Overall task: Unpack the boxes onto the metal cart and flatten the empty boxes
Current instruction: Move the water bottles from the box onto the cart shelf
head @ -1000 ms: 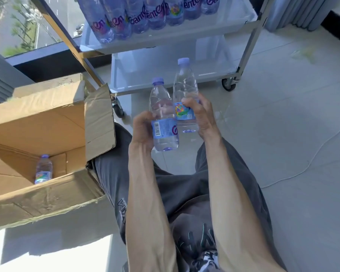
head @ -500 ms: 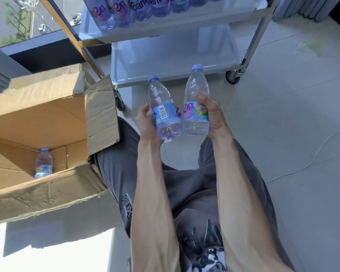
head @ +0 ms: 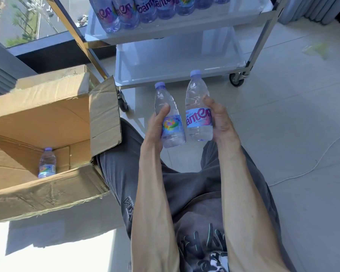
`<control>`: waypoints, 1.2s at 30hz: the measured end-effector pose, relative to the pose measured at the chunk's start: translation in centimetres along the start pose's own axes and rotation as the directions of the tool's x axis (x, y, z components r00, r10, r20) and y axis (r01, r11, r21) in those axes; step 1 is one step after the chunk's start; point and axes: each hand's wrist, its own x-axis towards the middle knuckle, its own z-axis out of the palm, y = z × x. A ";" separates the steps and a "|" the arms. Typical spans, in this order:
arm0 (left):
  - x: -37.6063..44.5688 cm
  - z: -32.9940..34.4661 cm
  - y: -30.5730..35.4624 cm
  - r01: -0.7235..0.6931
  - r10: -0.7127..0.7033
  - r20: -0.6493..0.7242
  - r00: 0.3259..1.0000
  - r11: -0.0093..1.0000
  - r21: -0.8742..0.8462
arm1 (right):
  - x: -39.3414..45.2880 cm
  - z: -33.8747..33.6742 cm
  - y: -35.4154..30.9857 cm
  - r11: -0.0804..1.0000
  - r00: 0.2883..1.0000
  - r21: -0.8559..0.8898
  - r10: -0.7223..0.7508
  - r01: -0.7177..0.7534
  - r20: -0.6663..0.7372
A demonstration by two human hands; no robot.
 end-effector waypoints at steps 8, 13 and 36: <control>0.1 0.7 0.5 0.017 -0.025 -0.042 0.999 0.982 -0.188 | 0.3 -1.1 0.8 0.992 0.994 -0.069 0.108 -0.106 0.026; 0.2 0.4 0.2 0.034 -0.029 0.083 0.996 0.998 -0.056 | 1.1 -0.9 0.3 0.986 0.986 -0.024 0.164 -0.163 0.019; 0.4 0.3 -0.9 -0.015 0.015 -0.005 1.000 0.998 0.061 | 1.5 -2.2 1.1 0.980 0.999 -0.198 -0.024 0.016 -0.038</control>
